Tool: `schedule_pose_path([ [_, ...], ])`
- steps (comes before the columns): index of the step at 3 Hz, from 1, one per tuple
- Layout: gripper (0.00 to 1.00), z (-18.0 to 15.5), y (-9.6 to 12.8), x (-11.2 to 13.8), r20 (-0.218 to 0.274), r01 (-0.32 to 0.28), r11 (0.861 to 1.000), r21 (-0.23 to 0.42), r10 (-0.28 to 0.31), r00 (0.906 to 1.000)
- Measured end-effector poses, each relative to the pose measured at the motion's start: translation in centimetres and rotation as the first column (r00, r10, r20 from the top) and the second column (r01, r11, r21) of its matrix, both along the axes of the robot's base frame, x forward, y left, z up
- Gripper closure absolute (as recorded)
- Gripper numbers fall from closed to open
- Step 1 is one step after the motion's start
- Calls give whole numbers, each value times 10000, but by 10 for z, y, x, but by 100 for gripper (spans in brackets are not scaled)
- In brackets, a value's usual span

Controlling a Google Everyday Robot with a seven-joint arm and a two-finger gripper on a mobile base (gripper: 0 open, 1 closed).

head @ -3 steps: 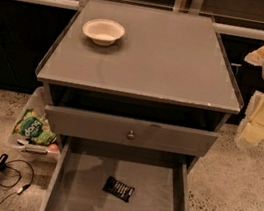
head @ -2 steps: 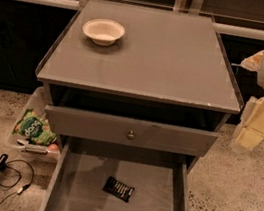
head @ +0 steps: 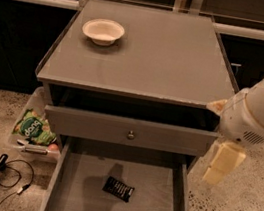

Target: Pick rxbar chocolate from middle drawer and place on counter

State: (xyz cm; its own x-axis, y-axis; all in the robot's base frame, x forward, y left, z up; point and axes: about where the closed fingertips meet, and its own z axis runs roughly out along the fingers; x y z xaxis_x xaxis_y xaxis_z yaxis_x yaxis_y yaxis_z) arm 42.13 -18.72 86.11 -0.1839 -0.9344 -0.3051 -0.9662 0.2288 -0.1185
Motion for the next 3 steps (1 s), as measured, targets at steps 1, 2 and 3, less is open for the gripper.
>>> schedule_pose_path([
  [1, 0, -70, 11, -6, -72, -508, 9983, 268, 510, 9987],
  [2, 0, -70, 11, -6, -76, -512, 9983, 267, 514, 9987],
  [3, 0, -108, 18, -5, -382, -481, 9952, 847, 515, 9979],
])
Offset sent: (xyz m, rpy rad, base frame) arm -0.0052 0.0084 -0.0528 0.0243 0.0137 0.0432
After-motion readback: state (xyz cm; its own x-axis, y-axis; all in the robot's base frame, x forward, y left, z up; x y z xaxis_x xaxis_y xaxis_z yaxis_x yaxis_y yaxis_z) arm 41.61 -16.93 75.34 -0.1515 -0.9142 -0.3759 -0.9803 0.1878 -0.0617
